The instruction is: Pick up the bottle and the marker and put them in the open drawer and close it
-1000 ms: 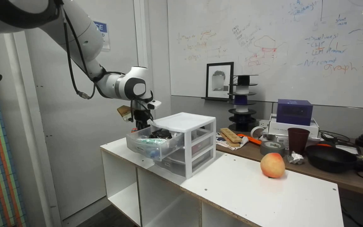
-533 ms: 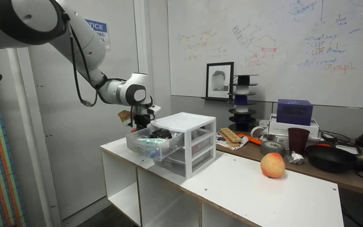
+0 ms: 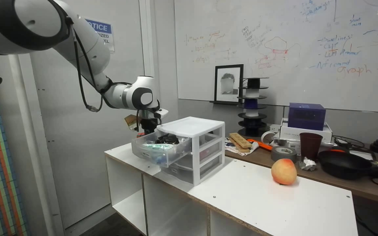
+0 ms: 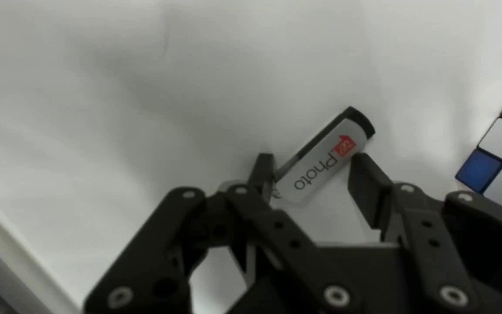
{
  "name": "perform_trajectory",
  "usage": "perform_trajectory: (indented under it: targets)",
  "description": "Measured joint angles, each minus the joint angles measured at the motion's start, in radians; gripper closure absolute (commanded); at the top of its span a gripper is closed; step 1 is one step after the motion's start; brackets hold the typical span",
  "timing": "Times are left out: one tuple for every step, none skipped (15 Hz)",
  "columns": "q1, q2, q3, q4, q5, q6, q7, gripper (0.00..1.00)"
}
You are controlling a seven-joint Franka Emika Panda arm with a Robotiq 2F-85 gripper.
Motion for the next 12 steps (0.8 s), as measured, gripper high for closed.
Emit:
perform_trajectory:
  targets:
    - [0.001, 0.0, -0.001, 0.002, -0.002, -0.005, 0.001, 0.89]
    - [0.002, 0.0, -0.001, 0.006, -0.003, -0.013, 0.002, 0.93]
    - [0.002, 0.0, -0.002, 0.011, -0.005, -0.027, 0.002, 0.95]
    - [0.003, -0.001, -0.002, 0.018, -0.008, -0.042, 0.003, 0.9]
    - [0.005, -0.001, -0.003, 0.023, -0.013, -0.065, 0.003, 0.9]
    - [0.007, -0.001, -0.005, 0.025, -0.018, -0.08, 0.004, 0.9]
    - [0.009, -0.001, -0.006, 0.027, -0.024, -0.095, 0.005, 0.9]
    - [0.012, -0.001, -0.008, 0.03, -0.031, -0.108, 0.005, 0.9]
    - [0.013, -0.001, -0.01, 0.032, -0.038, -0.117, 0.006, 0.9]
    - [0.015, -0.001, -0.011, 0.033, -0.047, -0.125, 0.007, 0.9]
    - [0.016, -0.002, -0.012, 0.033, -0.054, -0.13, 0.008, 0.9]
    - [0.016, -0.003, -0.014, 0.033, -0.061, -0.133, 0.008, 0.9]
